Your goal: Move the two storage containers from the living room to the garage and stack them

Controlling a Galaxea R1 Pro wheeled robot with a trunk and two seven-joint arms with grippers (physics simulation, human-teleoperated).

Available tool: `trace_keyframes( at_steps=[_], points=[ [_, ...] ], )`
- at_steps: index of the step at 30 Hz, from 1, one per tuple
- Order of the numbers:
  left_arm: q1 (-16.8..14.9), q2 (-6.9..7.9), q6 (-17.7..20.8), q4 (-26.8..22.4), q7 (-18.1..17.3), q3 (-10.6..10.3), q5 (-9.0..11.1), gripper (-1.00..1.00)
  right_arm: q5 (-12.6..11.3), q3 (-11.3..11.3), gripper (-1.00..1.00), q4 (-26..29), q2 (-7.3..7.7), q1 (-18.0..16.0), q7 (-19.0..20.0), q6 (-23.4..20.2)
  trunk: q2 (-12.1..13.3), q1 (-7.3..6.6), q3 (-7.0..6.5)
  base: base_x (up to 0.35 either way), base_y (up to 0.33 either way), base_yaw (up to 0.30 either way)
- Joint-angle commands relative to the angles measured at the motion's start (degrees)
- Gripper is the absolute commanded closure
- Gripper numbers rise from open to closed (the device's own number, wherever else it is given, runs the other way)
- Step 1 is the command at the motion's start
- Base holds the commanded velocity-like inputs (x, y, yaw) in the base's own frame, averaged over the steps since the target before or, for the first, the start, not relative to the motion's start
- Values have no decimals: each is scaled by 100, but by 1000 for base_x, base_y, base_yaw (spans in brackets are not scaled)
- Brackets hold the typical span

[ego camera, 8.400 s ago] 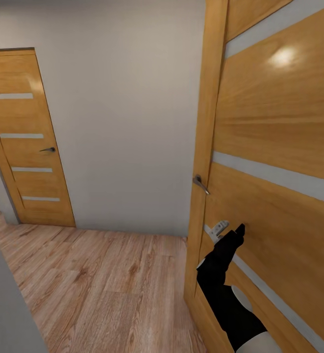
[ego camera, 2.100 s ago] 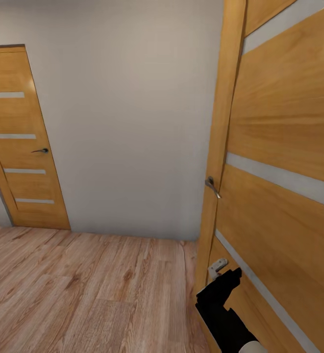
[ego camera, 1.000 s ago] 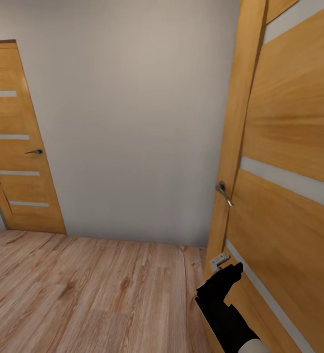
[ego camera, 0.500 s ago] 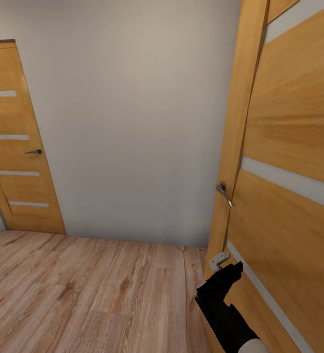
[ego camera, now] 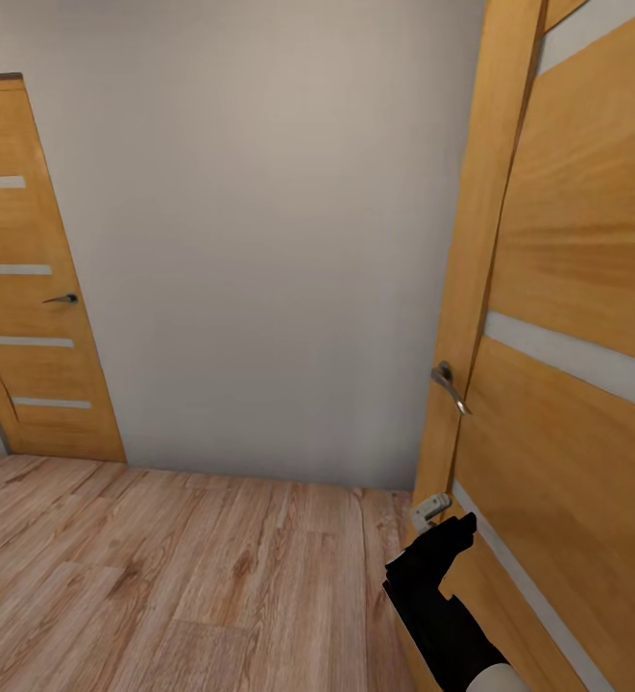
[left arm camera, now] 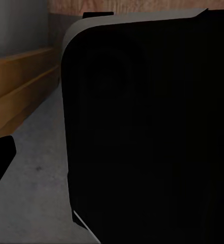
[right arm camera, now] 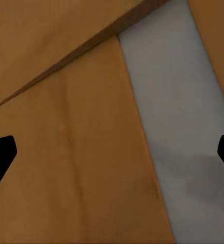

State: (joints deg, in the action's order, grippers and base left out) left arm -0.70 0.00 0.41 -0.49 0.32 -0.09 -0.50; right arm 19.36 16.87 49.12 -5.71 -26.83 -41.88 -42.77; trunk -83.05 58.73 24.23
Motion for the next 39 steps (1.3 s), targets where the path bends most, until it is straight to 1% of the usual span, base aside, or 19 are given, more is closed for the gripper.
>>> trace_keyframes(
  at_steps=[1, 23, 31, 39],
  points=[
    [-4, 0, 5, -4, 3, 0, -4, -100, 60, 9, -100, 1, 6, -6, -22, -56, -3, 0, 6, 15, 0, 0],
    [-1, 0, 7, -4, 2, -6, 3, -100, 55, 2, -100, 1, 8, -6, -21, -56, -3, 0, 6, 2, 0, 0],
    [-1, 0, 7, -4, 2, -1, 0, -100, 52, 1, -100, 1, 9, -6, -21, -56, -3, 0, 6, 135, 0, 0],
    [-1, 0, 7, -4, 1, 0, -2, -100, 53, 1, -100, 1, 9, -6, -20, -56, -3, 0, 6, 26, 0, 0]
  ],
)
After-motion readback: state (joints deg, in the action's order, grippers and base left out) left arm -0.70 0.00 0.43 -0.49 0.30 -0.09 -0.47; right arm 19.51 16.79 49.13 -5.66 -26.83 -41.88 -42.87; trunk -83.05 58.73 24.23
